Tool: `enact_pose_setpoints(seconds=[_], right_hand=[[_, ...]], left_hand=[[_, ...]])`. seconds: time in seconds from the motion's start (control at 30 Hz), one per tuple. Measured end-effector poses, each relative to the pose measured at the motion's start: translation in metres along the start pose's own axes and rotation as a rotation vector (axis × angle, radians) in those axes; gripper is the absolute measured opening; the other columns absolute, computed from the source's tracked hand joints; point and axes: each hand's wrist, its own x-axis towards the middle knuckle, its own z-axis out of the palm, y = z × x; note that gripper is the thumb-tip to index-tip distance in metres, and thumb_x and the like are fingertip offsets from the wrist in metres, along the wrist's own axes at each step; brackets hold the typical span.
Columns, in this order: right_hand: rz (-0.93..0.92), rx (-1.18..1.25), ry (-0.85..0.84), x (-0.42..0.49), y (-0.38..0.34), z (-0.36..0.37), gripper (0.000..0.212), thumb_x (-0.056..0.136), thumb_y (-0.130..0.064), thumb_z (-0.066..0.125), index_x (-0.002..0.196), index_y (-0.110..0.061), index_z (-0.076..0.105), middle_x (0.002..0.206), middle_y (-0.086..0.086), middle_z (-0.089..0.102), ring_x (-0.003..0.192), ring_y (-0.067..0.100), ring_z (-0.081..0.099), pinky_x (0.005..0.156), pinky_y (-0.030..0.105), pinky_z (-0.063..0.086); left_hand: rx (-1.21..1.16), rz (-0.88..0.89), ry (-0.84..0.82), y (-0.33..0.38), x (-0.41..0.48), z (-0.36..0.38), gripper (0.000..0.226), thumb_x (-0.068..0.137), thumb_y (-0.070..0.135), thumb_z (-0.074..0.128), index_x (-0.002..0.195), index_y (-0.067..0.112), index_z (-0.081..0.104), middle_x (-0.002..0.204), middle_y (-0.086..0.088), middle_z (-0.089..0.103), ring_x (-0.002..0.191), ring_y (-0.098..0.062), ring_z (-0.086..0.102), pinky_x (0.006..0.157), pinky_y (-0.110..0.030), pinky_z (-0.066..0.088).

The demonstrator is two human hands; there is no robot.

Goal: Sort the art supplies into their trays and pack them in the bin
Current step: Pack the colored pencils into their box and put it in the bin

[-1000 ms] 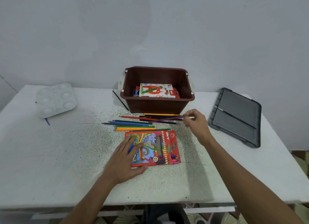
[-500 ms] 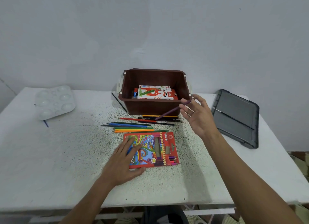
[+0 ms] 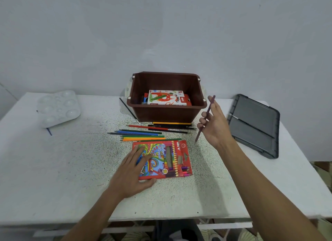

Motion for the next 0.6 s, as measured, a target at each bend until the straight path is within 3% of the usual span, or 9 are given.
enact_pose_setpoints(seconds=[0.07, 0.17, 0.23, 0.37, 0.43, 0.5, 0.6], right_hand=[[0.000, -0.071, -0.027, 0.001, 0.002, -0.001, 0.033, 0.103, -0.013, 0.040, 0.123, -0.020, 0.064, 0.072, 0.002, 0.051, 0.061, 0.012, 0.045, 0.059, 0.026, 0.039], [-0.086, -0.376, -0.061, -0.001, 0.007, -0.004, 0.033, 0.099, 0.004, 0.037, 0.117, -0.005, 0.064, 0.080, 0.009, 0.062, 0.075, 0.020, 0.055, 0.068, 0.024, 0.049], [-0.179, -0.652, -0.100, -0.006, 0.009, -0.007, 0.030, 0.103, -0.003, 0.041, 0.123, -0.012, 0.062, 0.086, 0.012, 0.067, 0.080, 0.022, 0.063, 0.076, 0.026, 0.055], [-0.382, -1.247, -0.240, -0.011, 0.021, -0.026, 0.040, 0.105, -0.024, 0.042, 0.143, -0.037, 0.048, 0.086, -0.007, 0.065, 0.061, 0.010, 0.055, 0.057, 0.025, 0.047], [-0.393, -1.445, -0.308, -0.010, 0.028, -0.039, 0.042, 0.104, -0.017, 0.039, 0.143, -0.031, 0.049, 0.095, -0.003, 0.066, 0.066, 0.013, 0.055, 0.058, 0.027, 0.043], [-0.386, -1.611, -0.347, -0.011, 0.036, -0.058, 0.039, 0.101, -0.011, 0.040, 0.135, -0.018, 0.055, 0.106, 0.006, 0.067, 0.082, 0.017, 0.057, 0.068, 0.028, 0.041], [-0.464, -1.765, -0.390, -0.016, 0.041, -0.088, 0.029, 0.098, -0.008, 0.045, 0.123, -0.012, 0.060, 0.102, 0.008, 0.068, 0.079, 0.018, 0.052, 0.068, 0.031, 0.040]], left_hand=[[-0.003, 0.000, 0.005, 0.000, 0.000, 0.000, 0.086, 0.080, 0.086, 0.040, 0.150, 0.037, 0.031, 0.164, 0.007, 0.011, 0.151, -0.011, -0.005, 0.118, -0.039, 0.012], [-0.005, 0.000, 0.009, -0.001, 0.000, 0.001, 0.086, 0.080, 0.086, 0.041, 0.149, 0.036, 0.032, 0.164, 0.006, 0.013, 0.152, -0.013, -0.002, 0.117, -0.041, 0.015], [0.000, -0.001, 0.000, -0.001, 0.000, 0.001, 0.086, 0.080, 0.086, 0.040, 0.150, 0.037, 0.031, 0.164, 0.006, 0.011, 0.152, -0.012, -0.004, 0.118, -0.040, 0.013], [0.003, 0.000, 0.000, -0.001, 0.001, 0.001, 0.087, 0.080, 0.087, 0.039, 0.150, 0.037, 0.030, 0.165, 0.006, 0.010, 0.151, -0.011, -0.005, 0.117, -0.039, 0.010], [0.000, 0.000, 0.001, -0.001, 0.001, 0.001, 0.087, 0.080, 0.087, 0.039, 0.150, 0.036, 0.031, 0.165, 0.006, 0.010, 0.151, -0.011, -0.006, 0.117, -0.039, 0.009], [0.004, 0.001, -0.004, 0.000, 0.001, 0.000, 0.087, 0.080, 0.087, 0.038, 0.150, 0.036, 0.030, 0.165, 0.007, 0.008, 0.151, -0.010, -0.008, 0.118, -0.038, 0.008], [0.004, 0.009, 0.003, 0.000, 0.000, -0.001, 0.087, 0.080, 0.087, 0.038, 0.151, 0.036, 0.030, 0.165, 0.006, 0.008, 0.151, -0.011, -0.008, 0.120, -0.039, 0.010]])
